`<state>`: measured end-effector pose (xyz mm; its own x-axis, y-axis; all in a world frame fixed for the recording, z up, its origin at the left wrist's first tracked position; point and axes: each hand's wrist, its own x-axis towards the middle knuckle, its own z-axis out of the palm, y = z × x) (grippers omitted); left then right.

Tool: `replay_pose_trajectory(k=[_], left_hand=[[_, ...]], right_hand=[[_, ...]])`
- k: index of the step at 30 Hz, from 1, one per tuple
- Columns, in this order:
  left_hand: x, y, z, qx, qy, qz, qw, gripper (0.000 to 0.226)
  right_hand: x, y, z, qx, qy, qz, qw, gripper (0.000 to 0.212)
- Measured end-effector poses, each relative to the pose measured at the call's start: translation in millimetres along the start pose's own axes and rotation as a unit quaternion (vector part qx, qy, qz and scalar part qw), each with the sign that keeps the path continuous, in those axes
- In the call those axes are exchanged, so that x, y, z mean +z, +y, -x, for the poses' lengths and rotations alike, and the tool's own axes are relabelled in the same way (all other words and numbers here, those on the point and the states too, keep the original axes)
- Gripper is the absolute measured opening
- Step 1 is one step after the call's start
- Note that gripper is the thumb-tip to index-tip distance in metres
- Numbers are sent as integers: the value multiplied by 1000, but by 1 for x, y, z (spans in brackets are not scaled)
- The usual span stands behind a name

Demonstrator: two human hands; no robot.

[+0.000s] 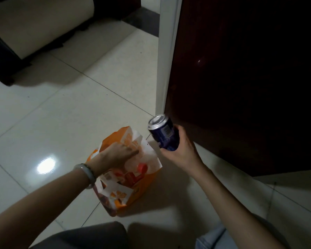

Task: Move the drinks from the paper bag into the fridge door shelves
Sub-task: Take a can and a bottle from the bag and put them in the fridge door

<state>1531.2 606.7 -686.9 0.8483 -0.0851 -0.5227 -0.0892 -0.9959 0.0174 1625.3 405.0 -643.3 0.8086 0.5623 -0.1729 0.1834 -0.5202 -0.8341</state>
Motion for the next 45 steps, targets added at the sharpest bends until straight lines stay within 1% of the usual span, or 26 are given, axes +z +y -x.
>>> replay_pose_trajectory(k=[2, 4, 6, 7, 9, 13, 17, 20, 24, 27, 31, 36, 40, 45], left_hand=[[-11, -13, 7, -21, 69, 77, 994, 74], [-16, -25, 14, -47, 144, 181, 972, 70], [-25, -31, 24, -70, 194, 264, 942, 58], [-33, -30, 31, -74, 208, 297, 929, 51], [-59, -25, 49, -70, 216, 355, 907, 45], [-145, 0, 100, -73, 237, 412, 877, 51], [-243, 32, 168, -70, 229, 433, 869, 56], [-317, 62, 224, -72, 209, 424, 878, 57], [-405, 110, 295, -79, 198, 426, 879, 59], [-464, 141, 341, -52, 195, 429, 881, 60], [-535, 175, 385, 15, 216, 409, 887, 64], [-610, 213, 401, 105, 247, 365, 891, 63], [-665, 250, 395, 190, 253, 365, 875, 60], [-727, 305, 373, 279, 242, 374, 851, 60]], right_hand=[[-6, -7, -2, 16, 20, -22, 999, 82], [-13, -16, -5, 6, 48, -35, 998, 81], [-22, -29, -6, -2, 59, -46, 997, 78], [-28, -38, -5, -1, 58, -51, 997, 77], [-43, -62, -1, 6, 54, -60, 997, 77], [-89, -129, 25, 3, 50, -78, 996, 84], [-158, -213, 70, 20, 41, -91, 995, 90], [-219, -280, 114, 42, 39, -100, 993, 93], [-291, -362, 183, 64, 44, -114, 990, 92], [-339, -408, 233, 57, 63, -113, 990, 87], [-394, -444, 287, 44, 120, -119, 985, 86], [-450, -474, 340, 12, 218, -128, 967, 82], [-489, -479, 375, 9, 287, -117, 951, 80], [-531, -472, 416, 28, 391, -88, 916, 80]])
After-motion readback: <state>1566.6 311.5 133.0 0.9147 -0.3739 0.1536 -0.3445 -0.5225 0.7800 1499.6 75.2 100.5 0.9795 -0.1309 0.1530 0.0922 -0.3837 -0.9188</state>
